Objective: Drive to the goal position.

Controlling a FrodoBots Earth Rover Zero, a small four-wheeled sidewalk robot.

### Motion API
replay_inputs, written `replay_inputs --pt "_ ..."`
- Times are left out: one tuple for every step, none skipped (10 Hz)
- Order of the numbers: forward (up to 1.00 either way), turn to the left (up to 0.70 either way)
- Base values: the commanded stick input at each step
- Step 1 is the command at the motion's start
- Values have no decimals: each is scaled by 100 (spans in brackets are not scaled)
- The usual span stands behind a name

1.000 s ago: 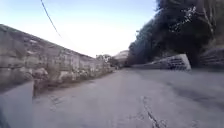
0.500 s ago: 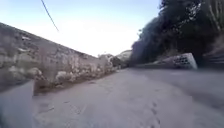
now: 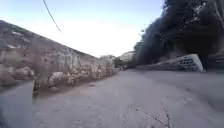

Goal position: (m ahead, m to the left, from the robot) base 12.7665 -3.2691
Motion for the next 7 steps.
replay_inputs --pt "70 0" --pt "70 0" --pt "70 0" --pt "70 0" --pt "70 0" --pt "70 -1" --pt "70 -12"
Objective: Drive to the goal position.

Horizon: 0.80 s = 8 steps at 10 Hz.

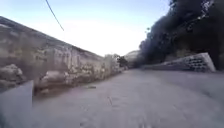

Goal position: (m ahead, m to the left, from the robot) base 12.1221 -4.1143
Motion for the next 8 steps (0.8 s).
replay_inputs --pt "70 -22" --pt "70 -27" --pt "70 -27" --pt "70 -26" --pt "70 -16" --pt "70 -6" --pt "70 0" --pt "70 0"
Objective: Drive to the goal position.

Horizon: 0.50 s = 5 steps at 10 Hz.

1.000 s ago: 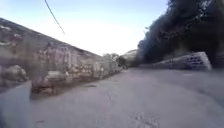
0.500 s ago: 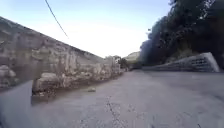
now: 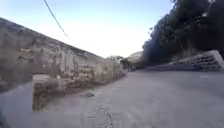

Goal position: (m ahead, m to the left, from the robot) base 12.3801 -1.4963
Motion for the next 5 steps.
replay_inputs --pt "70 0" --pt "70 0" --pt "70 0" --pt "70 0" --pt "70 0"
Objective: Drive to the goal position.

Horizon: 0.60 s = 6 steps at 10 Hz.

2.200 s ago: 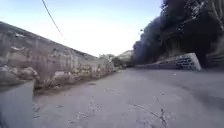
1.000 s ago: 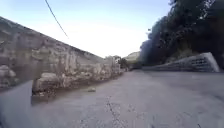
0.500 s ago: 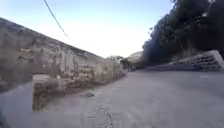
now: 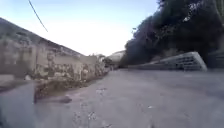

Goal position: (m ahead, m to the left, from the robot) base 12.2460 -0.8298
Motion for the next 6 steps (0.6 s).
replay_inputs --pt "70 0" --pt "70 0" --pt "70 0" --pt "70 0" --pt "70 0" --pt "70 0"
